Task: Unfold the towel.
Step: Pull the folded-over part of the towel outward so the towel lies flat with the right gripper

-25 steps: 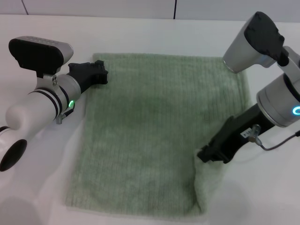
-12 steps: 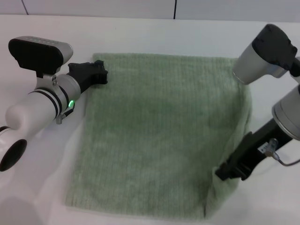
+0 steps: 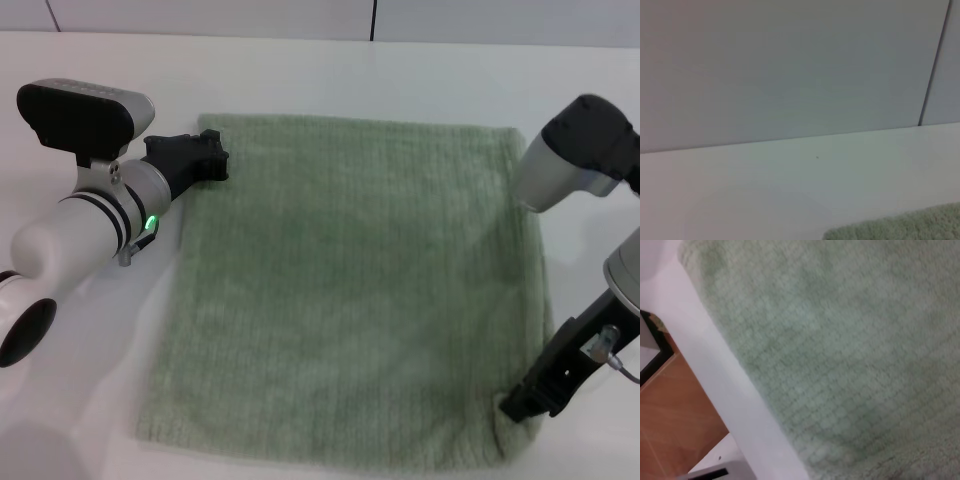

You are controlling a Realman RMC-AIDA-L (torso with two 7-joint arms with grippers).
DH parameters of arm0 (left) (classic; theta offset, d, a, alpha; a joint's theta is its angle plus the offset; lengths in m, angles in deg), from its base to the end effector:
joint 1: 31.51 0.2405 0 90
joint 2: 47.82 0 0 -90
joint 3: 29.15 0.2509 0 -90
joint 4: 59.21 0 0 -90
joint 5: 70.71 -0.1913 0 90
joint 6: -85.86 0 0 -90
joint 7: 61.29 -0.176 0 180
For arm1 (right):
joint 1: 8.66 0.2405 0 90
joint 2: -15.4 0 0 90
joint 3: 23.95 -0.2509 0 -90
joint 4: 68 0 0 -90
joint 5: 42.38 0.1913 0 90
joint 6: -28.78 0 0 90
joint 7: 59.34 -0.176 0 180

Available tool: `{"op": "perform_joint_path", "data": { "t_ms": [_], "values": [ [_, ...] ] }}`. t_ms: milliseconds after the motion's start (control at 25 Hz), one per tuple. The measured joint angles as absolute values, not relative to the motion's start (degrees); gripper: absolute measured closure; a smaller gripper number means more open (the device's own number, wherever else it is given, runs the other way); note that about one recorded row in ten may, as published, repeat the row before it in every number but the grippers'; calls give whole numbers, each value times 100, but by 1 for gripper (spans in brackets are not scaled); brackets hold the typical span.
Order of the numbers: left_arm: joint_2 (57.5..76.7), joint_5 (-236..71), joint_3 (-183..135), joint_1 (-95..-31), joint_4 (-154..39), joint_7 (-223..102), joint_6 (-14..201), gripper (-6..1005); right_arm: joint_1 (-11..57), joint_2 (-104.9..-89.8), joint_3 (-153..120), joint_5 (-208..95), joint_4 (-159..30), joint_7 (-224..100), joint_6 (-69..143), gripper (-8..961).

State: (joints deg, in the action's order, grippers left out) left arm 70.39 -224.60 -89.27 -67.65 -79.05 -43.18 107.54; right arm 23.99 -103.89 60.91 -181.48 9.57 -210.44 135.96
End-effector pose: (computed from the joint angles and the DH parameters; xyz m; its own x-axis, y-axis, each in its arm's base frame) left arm -0.2800 0.4104 -0.0816 0.7182 0.4223 0.5530 0.6874 -0.3075 -0.6579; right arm 0.1925 0.2636 -0.0448 0.6215 -0.6556 0.4288 -0.6697 -0.7286 -0.1434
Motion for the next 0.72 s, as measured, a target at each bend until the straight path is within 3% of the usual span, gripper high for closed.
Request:
{"op": "perform_joint_path", "data": {
  "t_ms": [320,640,720],
  "values": [
    [7039,-22460,-8939,-6763,-7907,-4318,10757,1000,2416,-10378,6275,-18316,805,-21015,13511,939],
    [7038,-22460,-8984,-6763,-7915,-4325,10757,1000,2529,-10361,6200,-18365,770,-20969,13390,824],
    [7039,-22460,-8987,-6763,-7916,-4329,10757,1000,2541,-10360,6221,-18353,776,-20945,13391,756]
  ]
}}
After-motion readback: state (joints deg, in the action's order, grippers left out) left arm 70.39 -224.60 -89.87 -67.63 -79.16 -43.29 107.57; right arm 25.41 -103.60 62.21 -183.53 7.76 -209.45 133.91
